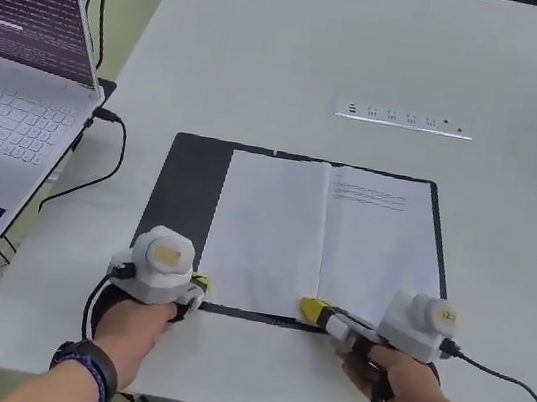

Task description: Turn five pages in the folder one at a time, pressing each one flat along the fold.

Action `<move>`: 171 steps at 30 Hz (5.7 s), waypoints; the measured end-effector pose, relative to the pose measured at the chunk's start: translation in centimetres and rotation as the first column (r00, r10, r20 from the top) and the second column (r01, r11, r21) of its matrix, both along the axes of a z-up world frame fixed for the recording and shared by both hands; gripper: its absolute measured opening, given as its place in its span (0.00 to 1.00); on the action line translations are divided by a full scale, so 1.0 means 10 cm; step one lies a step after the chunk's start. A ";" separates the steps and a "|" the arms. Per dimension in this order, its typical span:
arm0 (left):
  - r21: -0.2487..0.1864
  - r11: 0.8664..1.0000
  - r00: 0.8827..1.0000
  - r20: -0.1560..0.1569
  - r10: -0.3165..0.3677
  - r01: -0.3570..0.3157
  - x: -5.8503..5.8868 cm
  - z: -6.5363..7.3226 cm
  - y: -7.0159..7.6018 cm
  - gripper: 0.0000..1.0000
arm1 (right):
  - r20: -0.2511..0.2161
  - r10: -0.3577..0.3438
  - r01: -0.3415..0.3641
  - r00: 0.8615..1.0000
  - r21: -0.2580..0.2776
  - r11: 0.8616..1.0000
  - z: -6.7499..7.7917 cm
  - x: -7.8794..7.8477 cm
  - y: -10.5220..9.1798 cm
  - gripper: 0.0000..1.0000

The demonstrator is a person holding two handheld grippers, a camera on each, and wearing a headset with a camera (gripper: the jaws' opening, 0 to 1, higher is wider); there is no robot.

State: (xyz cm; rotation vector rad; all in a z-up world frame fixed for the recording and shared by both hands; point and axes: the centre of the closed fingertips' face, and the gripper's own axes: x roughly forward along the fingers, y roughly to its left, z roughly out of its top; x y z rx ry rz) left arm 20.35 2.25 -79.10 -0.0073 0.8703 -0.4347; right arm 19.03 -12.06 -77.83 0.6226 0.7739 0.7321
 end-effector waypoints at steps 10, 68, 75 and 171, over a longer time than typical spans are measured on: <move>-0.046 0.999 0.999 -0.031 -0.025 0.023 -0.08 0.11 -0.10 0.17 | 0.027 0.029 -0.030 0.999 0.038 0.999 0.16 -0.08 0.04 0.19; -0.010 0.991 0.959 0.254 -0.128 0.135 -0.37 1.38 -0.06 0.72 | 0.360 0.128 -0.008 0.924 -0.318 0.948 1.05 -0.44 -1.22 0.77; -0.013 0.989 0.960 0.243 -0.139 0.147 -0.43 1.33 -0.14 0.74 | 0.362 0.132 0.010 0.923 -0.366 0.930 1.09 -0.50 -1.34 0.78; -0.022 0.824 0.821 0.104 -0.562 0.566 0.16 0.28 -3.23 0.70 | 0.234 0.020 0.044 0.972 -0.265 0.963 0.84 -0.65 -1.79 0.75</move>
